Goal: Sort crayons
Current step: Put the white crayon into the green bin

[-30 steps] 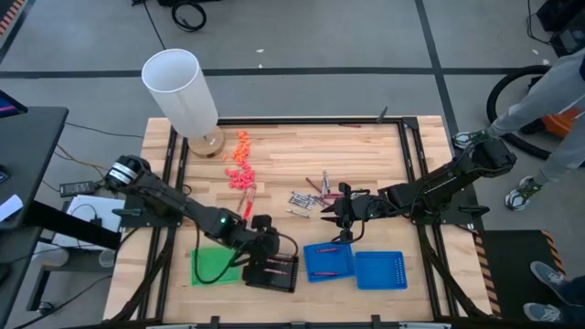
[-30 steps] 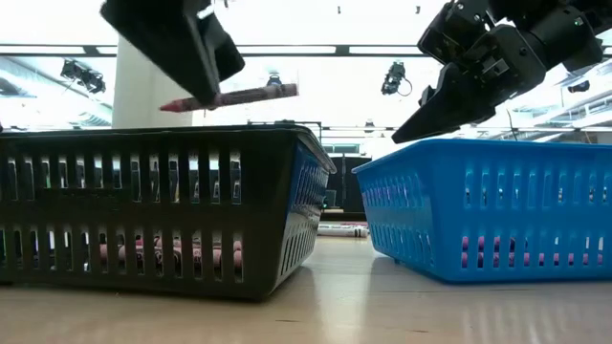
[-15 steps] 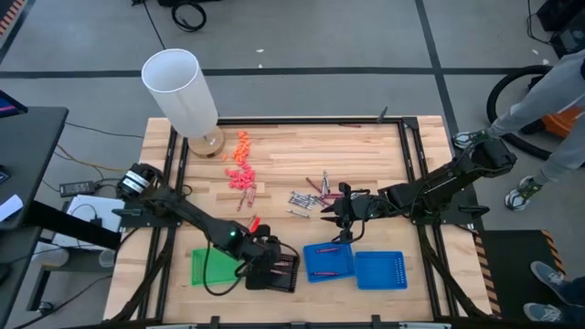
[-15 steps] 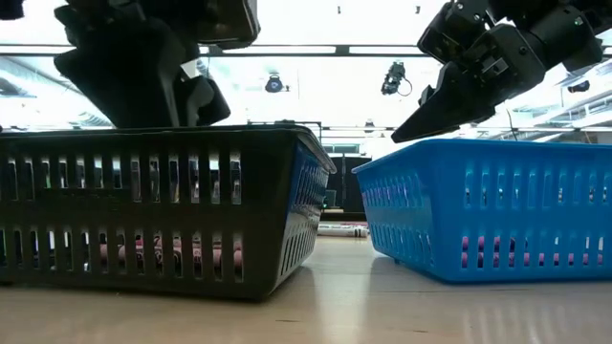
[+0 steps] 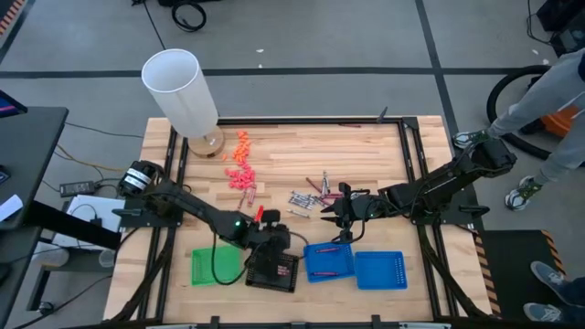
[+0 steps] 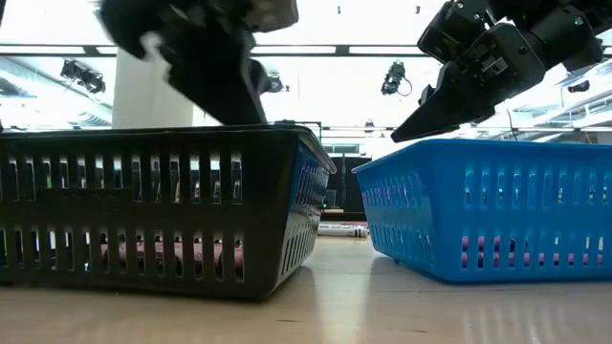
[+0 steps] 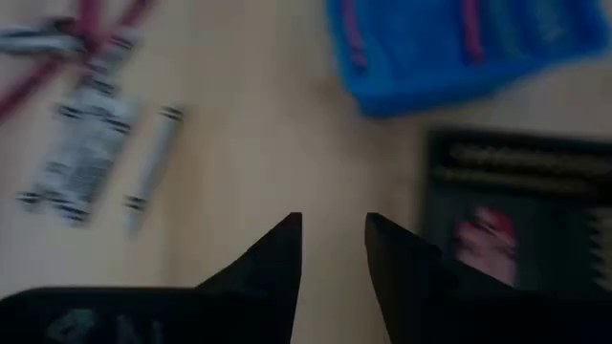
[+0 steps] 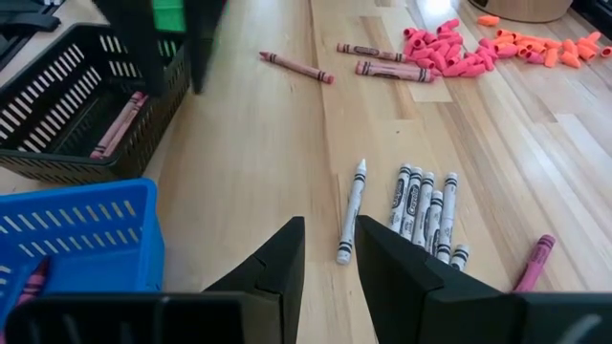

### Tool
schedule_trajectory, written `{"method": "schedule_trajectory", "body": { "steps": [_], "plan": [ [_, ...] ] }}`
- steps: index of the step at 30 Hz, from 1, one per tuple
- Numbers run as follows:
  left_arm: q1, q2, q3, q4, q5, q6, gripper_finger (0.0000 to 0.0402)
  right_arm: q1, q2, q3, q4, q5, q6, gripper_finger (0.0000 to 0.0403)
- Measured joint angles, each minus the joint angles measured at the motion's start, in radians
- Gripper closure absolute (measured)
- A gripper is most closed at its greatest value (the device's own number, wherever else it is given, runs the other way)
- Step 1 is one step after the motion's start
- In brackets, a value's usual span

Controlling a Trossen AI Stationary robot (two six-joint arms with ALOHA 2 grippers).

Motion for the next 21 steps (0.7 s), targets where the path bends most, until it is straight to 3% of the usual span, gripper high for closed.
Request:
{"method": "schedule_trajectory", "body": {
  "steps": [7, 21],
  "plan": [
    [0.086, 0.052, 0.0, 0.071, -0.027, 0.034, 0.0276, 0.0, 0.0, 0.0, 0.0, -0.002, 0.0, 0.0298],
    [0.231, 0.157, 0.0, 0.149, -0.011, 0.283, 0.0276, 0.0, 0.0, 0.0, -0.06, -0.017, 0.0, 0.0298]
  ]
}}
